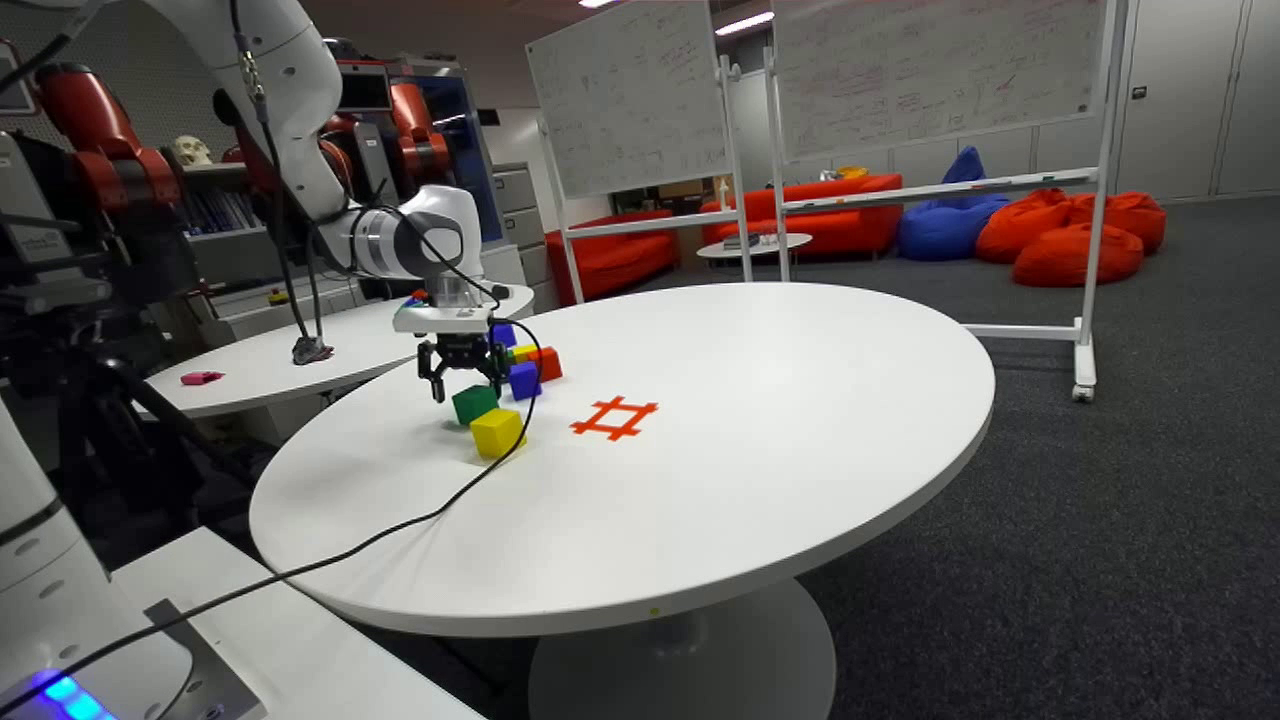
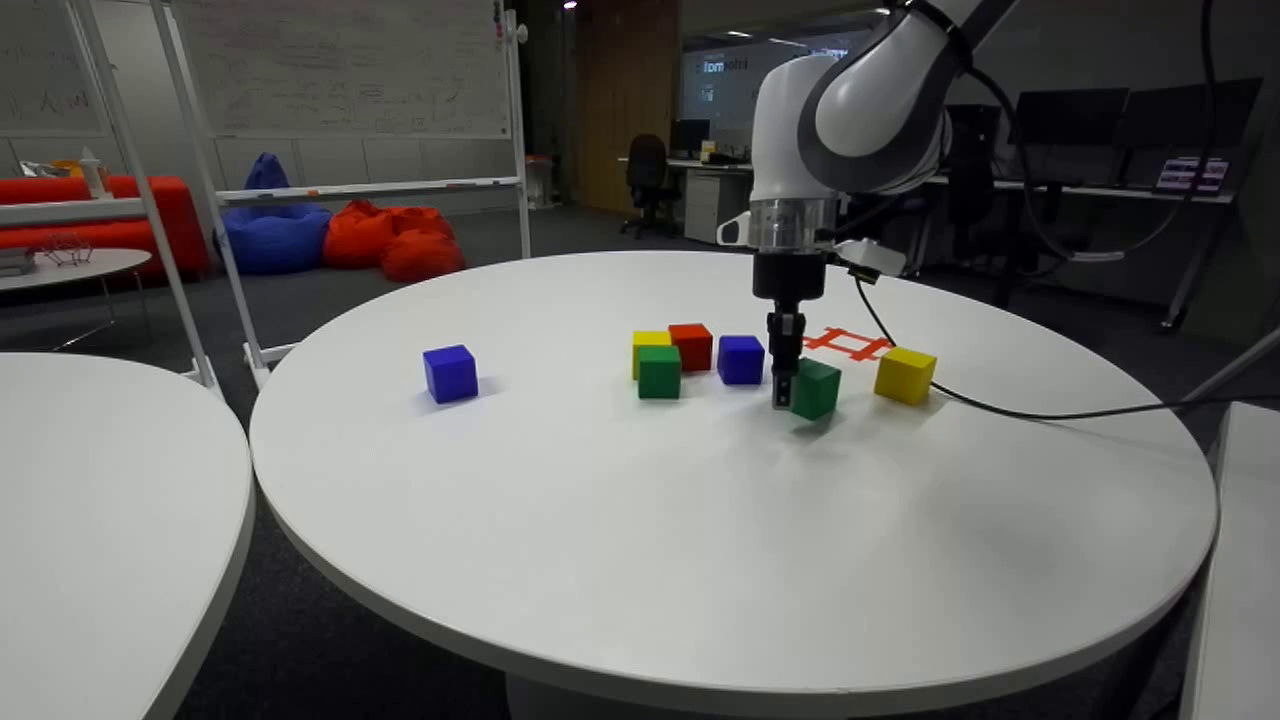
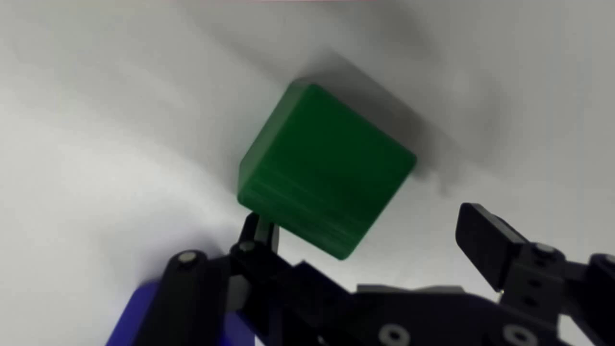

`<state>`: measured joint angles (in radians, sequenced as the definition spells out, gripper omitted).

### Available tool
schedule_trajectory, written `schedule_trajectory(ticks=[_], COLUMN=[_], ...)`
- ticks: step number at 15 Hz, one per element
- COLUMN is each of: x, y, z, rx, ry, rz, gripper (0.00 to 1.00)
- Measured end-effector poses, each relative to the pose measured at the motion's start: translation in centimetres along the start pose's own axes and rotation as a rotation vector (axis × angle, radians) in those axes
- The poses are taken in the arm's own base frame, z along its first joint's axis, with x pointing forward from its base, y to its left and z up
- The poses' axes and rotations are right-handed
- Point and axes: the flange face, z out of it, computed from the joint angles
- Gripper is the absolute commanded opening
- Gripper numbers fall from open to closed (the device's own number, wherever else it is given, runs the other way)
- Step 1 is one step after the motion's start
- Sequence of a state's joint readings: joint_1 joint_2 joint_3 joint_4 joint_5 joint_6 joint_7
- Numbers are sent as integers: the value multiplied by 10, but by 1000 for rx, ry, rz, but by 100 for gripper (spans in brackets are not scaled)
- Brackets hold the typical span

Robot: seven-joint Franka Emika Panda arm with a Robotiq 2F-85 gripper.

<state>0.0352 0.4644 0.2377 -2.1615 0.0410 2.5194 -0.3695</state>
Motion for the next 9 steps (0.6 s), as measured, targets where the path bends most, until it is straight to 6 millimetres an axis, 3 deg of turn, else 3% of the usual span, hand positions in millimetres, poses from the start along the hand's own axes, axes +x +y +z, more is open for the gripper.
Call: schedule_trajectory(ticks=[3, 9], x=[-21, -24], y=[5, 6], z=[19, 21], rx=[3, 2], ry=[-31, -32], rz=[33, 40], gripper=[100, 100])
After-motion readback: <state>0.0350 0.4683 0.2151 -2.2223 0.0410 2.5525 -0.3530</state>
